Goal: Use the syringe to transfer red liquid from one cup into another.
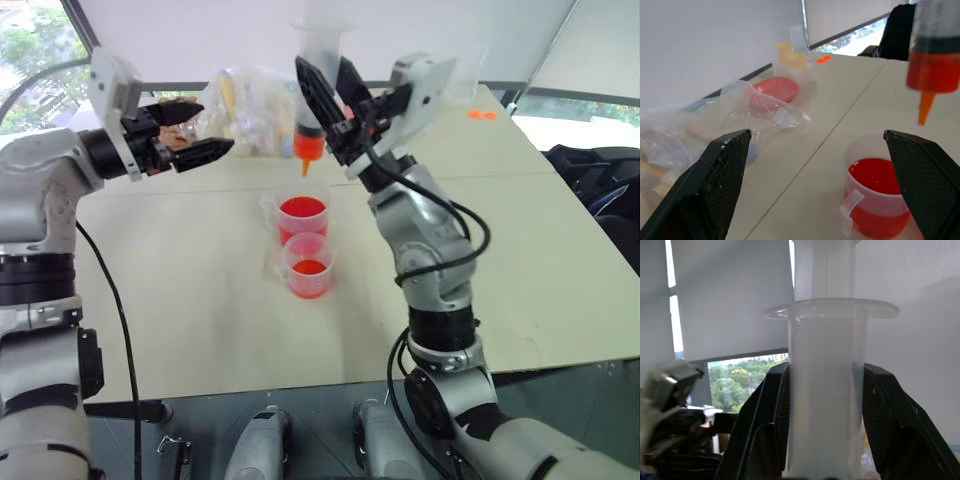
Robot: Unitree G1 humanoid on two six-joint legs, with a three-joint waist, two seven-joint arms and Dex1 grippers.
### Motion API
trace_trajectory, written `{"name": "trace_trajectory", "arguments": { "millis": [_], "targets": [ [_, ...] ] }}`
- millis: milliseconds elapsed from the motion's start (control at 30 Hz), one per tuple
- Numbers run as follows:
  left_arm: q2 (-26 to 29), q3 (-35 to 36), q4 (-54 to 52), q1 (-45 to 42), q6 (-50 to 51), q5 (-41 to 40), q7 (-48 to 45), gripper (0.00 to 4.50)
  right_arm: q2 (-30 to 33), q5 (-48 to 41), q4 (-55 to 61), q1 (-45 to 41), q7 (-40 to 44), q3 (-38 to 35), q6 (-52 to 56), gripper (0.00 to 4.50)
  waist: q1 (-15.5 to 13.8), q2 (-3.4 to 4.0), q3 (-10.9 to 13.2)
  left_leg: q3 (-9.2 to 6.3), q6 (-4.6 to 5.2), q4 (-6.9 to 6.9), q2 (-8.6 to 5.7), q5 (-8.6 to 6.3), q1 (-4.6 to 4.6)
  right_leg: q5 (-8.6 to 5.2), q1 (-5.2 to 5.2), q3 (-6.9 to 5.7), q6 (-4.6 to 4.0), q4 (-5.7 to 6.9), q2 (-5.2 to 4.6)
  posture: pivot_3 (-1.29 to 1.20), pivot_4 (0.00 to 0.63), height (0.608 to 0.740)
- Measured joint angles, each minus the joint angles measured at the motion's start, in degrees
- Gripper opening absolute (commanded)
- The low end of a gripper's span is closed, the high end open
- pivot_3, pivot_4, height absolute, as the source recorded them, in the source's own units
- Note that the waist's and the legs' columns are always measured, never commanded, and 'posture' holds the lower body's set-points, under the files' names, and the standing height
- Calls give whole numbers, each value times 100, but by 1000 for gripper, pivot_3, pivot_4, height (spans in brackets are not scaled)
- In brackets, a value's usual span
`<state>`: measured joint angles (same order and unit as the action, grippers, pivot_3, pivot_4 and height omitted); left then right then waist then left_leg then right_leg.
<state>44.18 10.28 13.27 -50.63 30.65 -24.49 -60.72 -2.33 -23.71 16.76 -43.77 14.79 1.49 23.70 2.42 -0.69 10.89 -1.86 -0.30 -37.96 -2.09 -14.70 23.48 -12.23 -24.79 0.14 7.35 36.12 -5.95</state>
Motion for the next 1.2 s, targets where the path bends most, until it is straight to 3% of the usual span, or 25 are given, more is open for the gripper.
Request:
{"name": "trace_trajectory", "arguments": {
  "millis": [233,700,1200],
  "targets": [
    [-250,-221,586,-471,-318,36,-125,4451,10,-291,572,942,-262,235,799,1470,-8,-1,0,4,0,-1,-2,0,0,0,0,0,0,-5,0,0,150,740],
    [-834,-571,1277,-2111,-757,71,-738,4451,149,168,547,1435,-209,634,455,1470,-1,-2,0,3,1,-2,-2,0,-1,0,0,0,0,-6,1,0,150,740],
    [-1054,-781,1639,-2208,-1230,396,-871,4451,134,401,529,1533,-202,666,331,1470,2,-2,0,3,1,-2,-1,0,-1,0,0,0,0,-6,2,0,150,740]
  ]
}}
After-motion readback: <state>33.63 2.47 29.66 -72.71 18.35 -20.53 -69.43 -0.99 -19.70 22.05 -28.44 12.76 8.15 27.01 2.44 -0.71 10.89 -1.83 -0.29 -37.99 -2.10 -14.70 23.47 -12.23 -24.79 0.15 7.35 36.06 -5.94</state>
